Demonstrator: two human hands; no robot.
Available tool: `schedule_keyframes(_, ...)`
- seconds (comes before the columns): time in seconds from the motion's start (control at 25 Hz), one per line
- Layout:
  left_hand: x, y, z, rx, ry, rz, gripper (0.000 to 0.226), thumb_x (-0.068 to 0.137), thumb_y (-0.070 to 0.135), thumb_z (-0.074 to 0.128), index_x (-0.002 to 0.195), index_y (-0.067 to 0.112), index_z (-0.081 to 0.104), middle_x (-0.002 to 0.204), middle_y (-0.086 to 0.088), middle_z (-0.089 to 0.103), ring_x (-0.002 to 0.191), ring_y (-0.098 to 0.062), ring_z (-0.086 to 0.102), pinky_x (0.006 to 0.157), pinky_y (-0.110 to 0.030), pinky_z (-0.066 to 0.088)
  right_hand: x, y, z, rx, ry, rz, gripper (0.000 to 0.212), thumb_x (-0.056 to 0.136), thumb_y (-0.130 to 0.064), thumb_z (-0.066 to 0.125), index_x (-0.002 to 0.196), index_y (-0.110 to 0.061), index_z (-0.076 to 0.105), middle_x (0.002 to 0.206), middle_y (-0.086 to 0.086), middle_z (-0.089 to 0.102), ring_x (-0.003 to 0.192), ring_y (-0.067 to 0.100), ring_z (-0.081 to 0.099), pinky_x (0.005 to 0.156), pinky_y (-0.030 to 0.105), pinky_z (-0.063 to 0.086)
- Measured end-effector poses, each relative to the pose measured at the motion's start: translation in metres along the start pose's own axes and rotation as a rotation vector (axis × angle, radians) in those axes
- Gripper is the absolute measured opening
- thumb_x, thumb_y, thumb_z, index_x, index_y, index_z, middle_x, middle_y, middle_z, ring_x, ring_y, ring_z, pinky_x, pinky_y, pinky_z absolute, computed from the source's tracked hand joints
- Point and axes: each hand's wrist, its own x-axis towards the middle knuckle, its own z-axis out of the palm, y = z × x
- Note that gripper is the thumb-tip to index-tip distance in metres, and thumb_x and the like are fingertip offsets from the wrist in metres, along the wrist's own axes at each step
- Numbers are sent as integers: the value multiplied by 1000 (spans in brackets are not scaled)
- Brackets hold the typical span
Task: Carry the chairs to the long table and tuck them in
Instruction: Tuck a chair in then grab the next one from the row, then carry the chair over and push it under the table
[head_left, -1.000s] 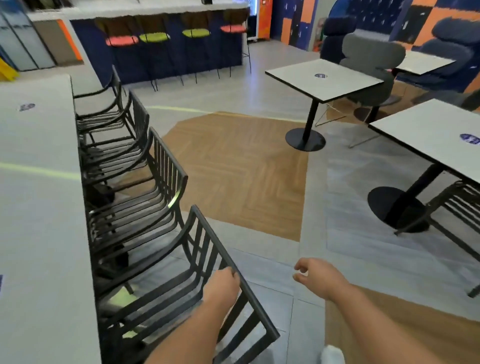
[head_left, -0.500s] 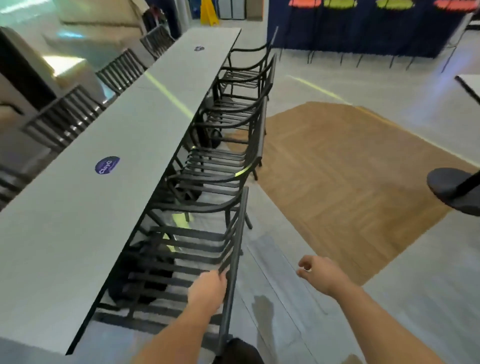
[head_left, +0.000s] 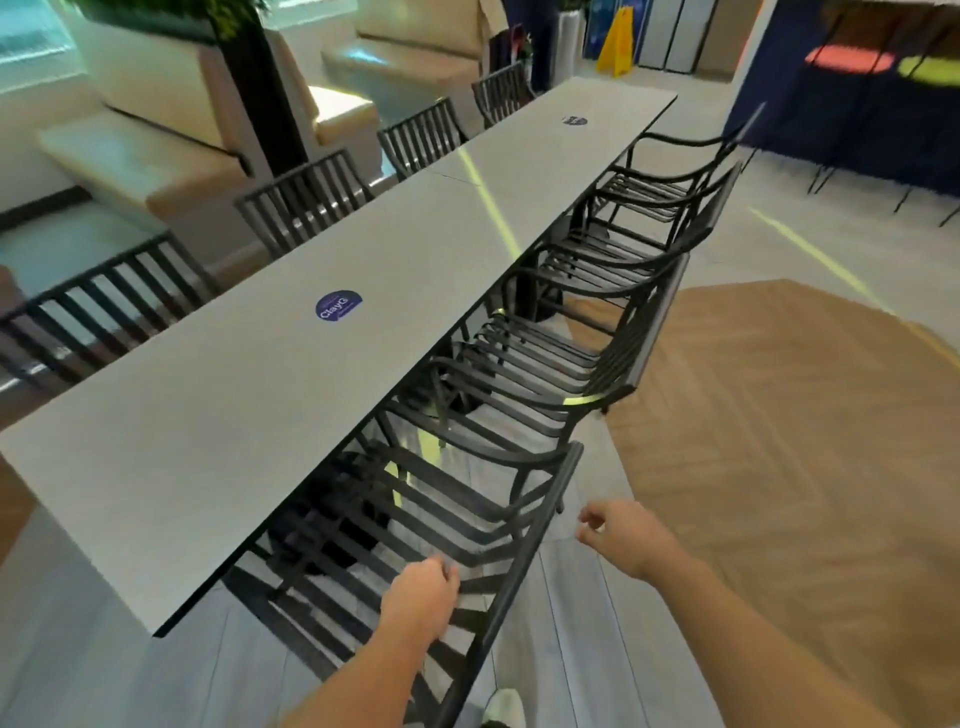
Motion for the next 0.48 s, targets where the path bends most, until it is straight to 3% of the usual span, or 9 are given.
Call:
schedule_keyframes(0.28, 8, 12, -9, -109, 49, -96, 39, 106, 50, 36, 114, 25, 64, 93, 6, 66, 82, -15, 62, 72, -32, 50, 55, -26, -26, -69, -79, -197, 24, 99, -39, 60, 118, -26, 65, 111, -2, 67, 103, 17, 63, 93, 35, 52)
schedule_keyframes(0.48, -7, 31, 4, -208, 103, -244, 35, 107, 47, 38, 106, 24, 64, 83, 7, 62, 74, -10, 62, 60, -26, 45, 91, -22, -30, -220, -158, -344, 27, 95, -44, 63, 118, -30, 65, 111, -8, 69, 101, 13, 64, 94, 36, 54)
